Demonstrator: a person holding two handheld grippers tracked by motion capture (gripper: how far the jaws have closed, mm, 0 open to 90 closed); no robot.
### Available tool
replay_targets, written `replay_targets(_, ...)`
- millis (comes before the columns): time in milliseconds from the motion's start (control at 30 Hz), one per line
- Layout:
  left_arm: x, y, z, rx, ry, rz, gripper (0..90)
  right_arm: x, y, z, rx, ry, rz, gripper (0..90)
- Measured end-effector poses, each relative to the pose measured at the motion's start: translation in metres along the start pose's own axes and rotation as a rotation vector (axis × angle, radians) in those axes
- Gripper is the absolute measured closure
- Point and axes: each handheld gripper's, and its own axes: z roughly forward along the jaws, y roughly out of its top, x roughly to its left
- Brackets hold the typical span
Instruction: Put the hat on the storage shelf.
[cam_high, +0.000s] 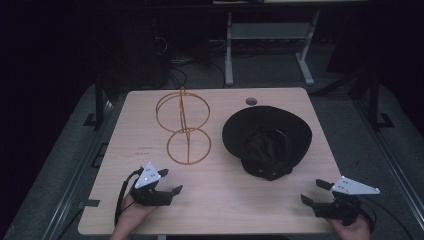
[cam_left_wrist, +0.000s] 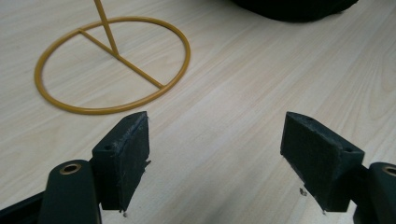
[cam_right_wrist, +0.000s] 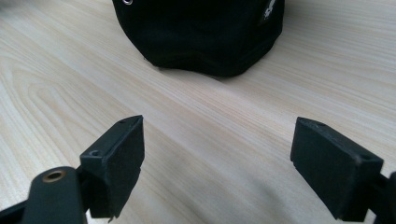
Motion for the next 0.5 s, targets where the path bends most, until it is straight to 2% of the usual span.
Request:
replay_targets(200,0.0,-0.001,0.001,0.019,-0.017,0.003,23.5,-0.002,0.001,0.002,0.003,0.013,0.002,17.0)
replay_targets(300,-0.003,0.001,0.0,0.009,-0.029,0.008,23.6,-0.002,0.0,0.001,0.0,0.017,0.006,17.1)
replay_targets(433,-0.013,0.014,-0.001,-0.003,-0.082,0.025,23.0,0.001,0.003,-0.001,-0.024,0.023,0.011,17.0)
replay_targets(500,-0.015,0.018,0.0,-0.007,-0.089,0.028,23.0,0.002,0.004,-0.001,-0.026,0.02,0.012,17.0)
